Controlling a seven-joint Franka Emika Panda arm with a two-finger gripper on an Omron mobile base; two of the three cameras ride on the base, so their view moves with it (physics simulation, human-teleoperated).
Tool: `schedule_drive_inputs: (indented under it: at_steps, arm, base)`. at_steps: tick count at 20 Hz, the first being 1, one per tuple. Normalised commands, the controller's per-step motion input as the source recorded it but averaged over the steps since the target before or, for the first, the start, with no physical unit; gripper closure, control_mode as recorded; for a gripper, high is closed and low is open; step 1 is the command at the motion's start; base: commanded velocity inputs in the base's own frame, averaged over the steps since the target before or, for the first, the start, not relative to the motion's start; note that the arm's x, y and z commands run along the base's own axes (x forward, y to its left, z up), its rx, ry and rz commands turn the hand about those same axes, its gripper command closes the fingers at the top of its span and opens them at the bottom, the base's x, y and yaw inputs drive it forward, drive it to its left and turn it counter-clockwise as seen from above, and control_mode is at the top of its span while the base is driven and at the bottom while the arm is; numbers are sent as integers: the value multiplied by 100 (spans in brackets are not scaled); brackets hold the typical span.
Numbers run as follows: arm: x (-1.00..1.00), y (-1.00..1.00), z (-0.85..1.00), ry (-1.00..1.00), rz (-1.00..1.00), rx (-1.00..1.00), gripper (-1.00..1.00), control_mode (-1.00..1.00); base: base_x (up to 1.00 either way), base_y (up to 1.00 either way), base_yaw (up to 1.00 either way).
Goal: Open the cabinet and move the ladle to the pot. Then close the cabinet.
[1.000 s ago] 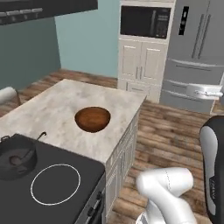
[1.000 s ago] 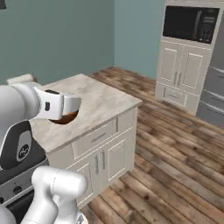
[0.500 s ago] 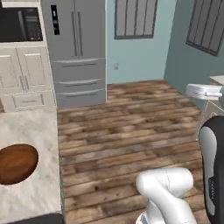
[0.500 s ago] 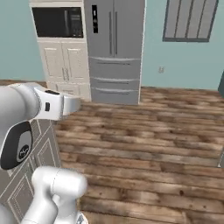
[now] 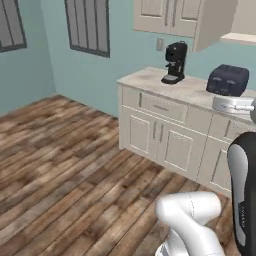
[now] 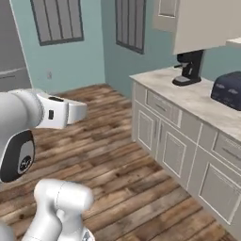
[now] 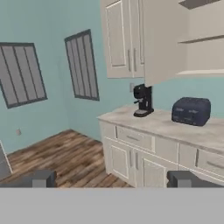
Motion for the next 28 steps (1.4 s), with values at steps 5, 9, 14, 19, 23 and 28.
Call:
schedule_drive_inputs:
  at_steps: [5,9,14,19,23,28]
  arm:
    - [0,0,0,0,0,0,-100,100]
    - [0,0,0,0,0,0,-100,100]
    - [0,0,0,0,0,0,-100,100]
    - [0,0,0,0,0,0,-100,100]
    - [0,0,0,0,0,0,-100,100]
    - [0,0,0,0,0,0,-100,100]
  base:
    - [0,0,-98]
    - [-1,2,-92]
    - [0,77,-50]
    - [0,100,-13]
    - [3,74,-7]
    - [40,-21,-9]
